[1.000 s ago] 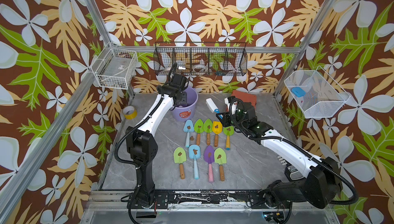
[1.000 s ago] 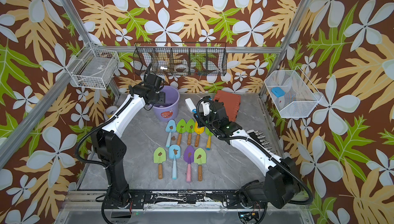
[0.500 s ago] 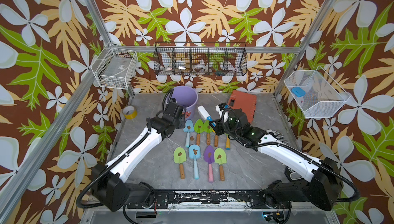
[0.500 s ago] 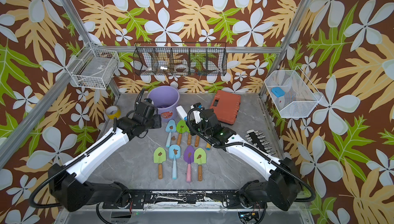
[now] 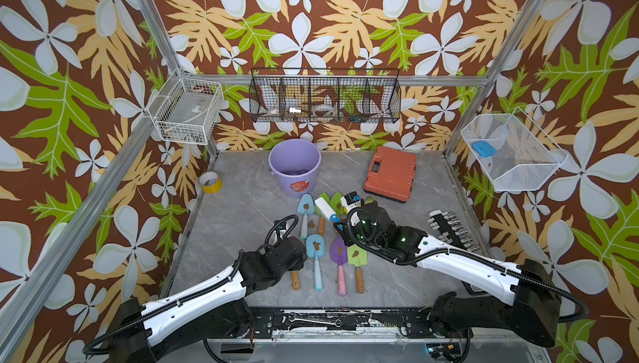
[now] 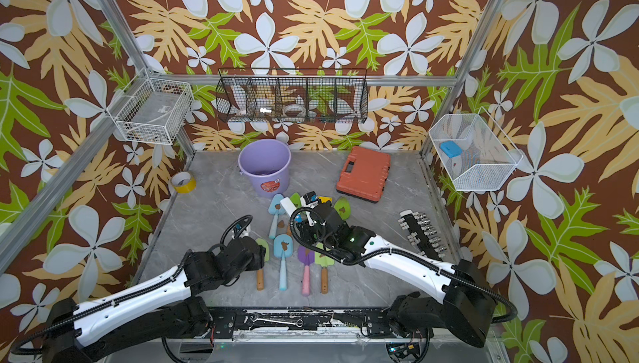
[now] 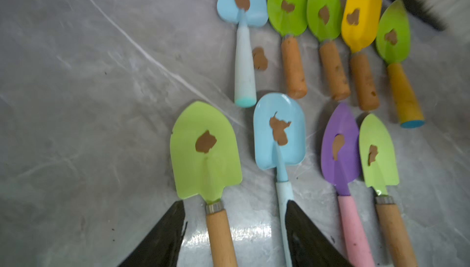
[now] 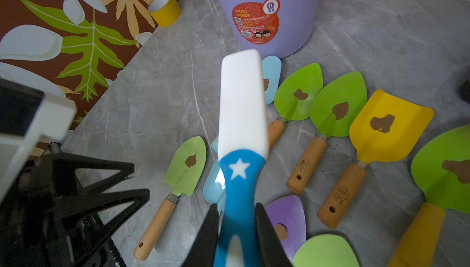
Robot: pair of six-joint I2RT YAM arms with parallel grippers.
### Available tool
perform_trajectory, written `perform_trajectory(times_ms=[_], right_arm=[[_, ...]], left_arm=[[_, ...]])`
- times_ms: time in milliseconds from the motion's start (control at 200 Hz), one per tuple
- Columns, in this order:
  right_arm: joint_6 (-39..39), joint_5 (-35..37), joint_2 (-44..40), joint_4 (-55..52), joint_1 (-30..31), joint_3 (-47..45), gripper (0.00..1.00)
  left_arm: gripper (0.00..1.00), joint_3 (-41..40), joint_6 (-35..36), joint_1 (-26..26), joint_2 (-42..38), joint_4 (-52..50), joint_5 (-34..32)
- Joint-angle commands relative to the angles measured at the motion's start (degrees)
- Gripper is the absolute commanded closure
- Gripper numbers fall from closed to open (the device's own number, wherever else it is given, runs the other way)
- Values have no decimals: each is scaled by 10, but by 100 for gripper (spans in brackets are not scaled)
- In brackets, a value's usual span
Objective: Brush the soil off the hand trowel and place it into the bucket
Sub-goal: Place the hand trowel in the bucket, then pick up the hand trowel from the center of the board.
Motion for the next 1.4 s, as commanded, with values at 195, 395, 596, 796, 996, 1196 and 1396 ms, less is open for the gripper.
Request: perform_trajectory(times_ms=[195,395,596,796,996,1196,1396], right_arm=[[16,12,8,26,7,-3,100],[12,7,20,26,7,4,100],[13,9,22,32,7,0,100],[14,7,30,40,7,-1,100],[15,4,35,49,7,-4,100],[14,2,33,52,7,-6,100],[14,1,28,60,7,-15,100]], left_arm=[[34,-79,-96,-34,24,89,62],[38,-97,-100,-34,70,126,87],[46,-105,-115,-34,73,95,69],[55,-102,-120,-34,92,49,42],[63,-79,-127,-57,148,21,12],[70,-65,-145,-89,183,13,9],[80,-64,-151,-96,167,5,5]])
